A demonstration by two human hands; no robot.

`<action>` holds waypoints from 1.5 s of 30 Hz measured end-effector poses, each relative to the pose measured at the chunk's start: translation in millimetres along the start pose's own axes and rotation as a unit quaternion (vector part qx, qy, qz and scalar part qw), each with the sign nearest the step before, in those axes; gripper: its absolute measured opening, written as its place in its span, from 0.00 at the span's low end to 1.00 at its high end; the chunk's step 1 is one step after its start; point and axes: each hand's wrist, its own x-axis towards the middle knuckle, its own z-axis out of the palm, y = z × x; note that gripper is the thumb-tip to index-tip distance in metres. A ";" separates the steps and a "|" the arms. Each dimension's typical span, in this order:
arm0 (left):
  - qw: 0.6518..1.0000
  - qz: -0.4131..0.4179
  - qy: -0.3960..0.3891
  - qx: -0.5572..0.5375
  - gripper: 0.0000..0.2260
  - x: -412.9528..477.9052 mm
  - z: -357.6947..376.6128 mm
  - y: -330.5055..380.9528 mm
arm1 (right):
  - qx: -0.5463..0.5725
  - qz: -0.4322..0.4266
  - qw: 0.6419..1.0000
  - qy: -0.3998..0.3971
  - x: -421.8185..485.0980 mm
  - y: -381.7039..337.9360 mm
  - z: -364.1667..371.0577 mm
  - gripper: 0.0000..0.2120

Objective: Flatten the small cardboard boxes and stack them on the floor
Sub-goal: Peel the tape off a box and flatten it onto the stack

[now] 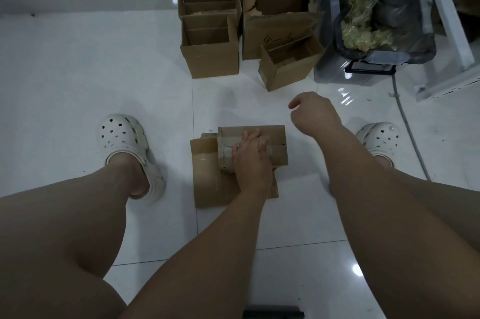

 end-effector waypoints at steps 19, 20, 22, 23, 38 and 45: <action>0.998 0.031 -0.014 0.048 0.15 -3.2 0.7 0.6 | -0.040 -0.207 0.967 0.146 -49.1 44.1 103.5 0.18; 0.997 0.039 -0.019 0.058 0.15 -3.2 0.2 0.3 | -0.054 -0.205 0.969 0.130 -50.2 46.5 106.2 0.20; 0.996 0.050 -0.029 0.073 0.15 -1.7 -2.1 -0.4 | -0.092 -0.166 0.978 0.089 -48.7 49.0 109.8 0.22; 0.995 0.052 -0.035 0.074 0.15 -0.5 -3.7 -0.5 | -0.101 -0.159 0.979 0.079 -46.7 50.4 111.5 0.23; 0.969 -0.169 -0.029 -0.177 0.15 27.6 -36.7 21.8 | -0.053 -0.160 0.977 0.133 -45.4 44.6 118.0 0.22; 0.985 -0.089 -0.038 0.143 0.23 39.6 -42.3 19.9 | -0.073 -0.172 0.974 0.127 -45.2 45.6 112.9 0.22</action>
